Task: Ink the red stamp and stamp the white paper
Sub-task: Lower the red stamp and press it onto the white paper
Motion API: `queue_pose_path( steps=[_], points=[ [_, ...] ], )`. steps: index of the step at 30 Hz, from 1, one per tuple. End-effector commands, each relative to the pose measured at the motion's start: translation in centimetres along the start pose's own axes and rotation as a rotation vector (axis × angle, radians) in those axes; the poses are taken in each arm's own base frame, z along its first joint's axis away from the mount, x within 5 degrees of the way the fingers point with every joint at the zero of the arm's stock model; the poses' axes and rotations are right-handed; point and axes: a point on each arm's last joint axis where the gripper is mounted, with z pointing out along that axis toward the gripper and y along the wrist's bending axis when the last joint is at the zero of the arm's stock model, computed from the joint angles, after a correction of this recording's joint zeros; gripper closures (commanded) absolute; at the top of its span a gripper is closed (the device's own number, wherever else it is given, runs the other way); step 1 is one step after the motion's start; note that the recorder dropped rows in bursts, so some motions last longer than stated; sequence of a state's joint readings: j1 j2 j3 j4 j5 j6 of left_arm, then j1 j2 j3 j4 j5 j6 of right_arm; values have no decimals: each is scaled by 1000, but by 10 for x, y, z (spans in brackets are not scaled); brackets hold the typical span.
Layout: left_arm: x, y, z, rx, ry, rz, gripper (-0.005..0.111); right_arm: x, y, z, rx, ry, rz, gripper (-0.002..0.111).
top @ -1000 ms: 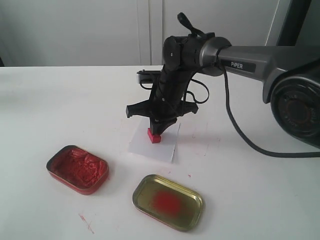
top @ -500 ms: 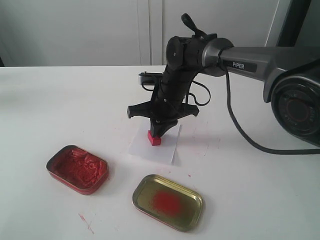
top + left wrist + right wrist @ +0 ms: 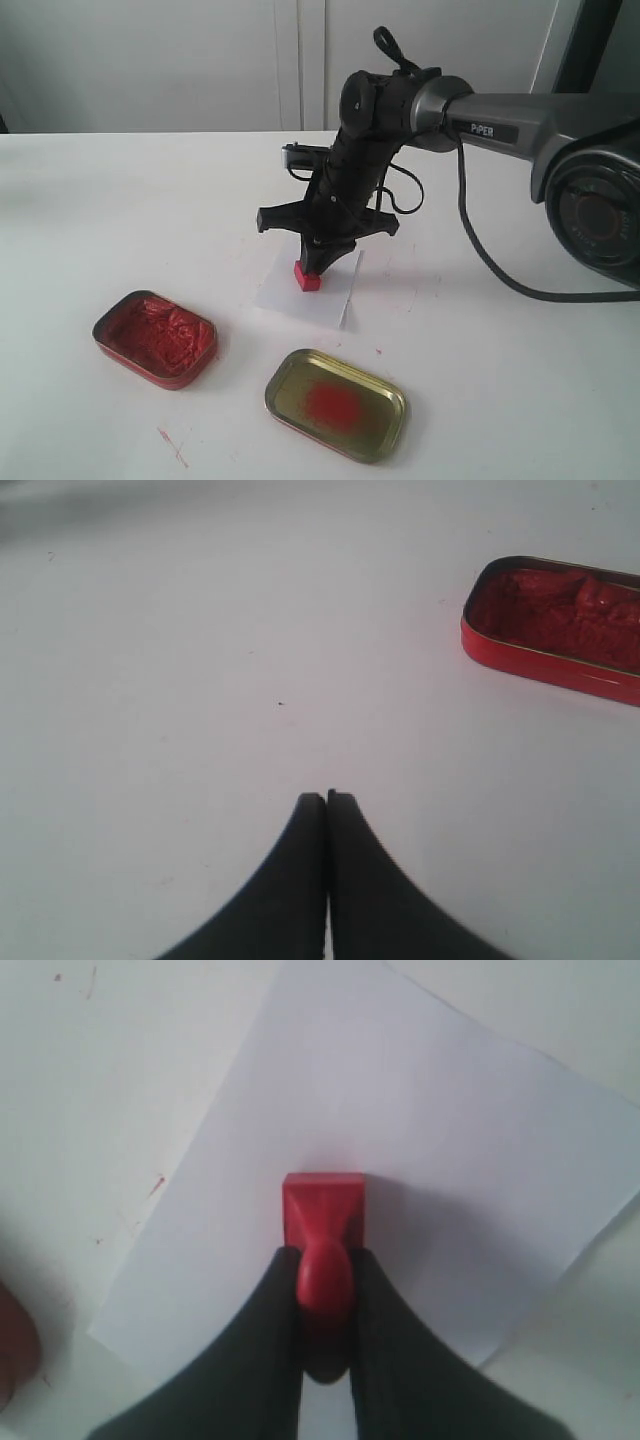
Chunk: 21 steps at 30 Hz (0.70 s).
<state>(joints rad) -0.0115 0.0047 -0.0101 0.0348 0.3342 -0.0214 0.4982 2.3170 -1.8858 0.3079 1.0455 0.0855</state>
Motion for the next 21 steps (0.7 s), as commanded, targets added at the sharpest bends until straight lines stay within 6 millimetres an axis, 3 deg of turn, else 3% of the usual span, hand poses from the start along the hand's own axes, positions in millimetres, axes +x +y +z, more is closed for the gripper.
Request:
queue_pose_path(
  steps=[1, 21],
  points=[
    [4, 0, 1, 0, 12, -2, 107, 1, -7, 7, 4, 30, -1, 108],
    [4, 0, 1, 0, 12, -2, 107, 1, -15, 4, -24, 58, 9, 108]
  ],
)
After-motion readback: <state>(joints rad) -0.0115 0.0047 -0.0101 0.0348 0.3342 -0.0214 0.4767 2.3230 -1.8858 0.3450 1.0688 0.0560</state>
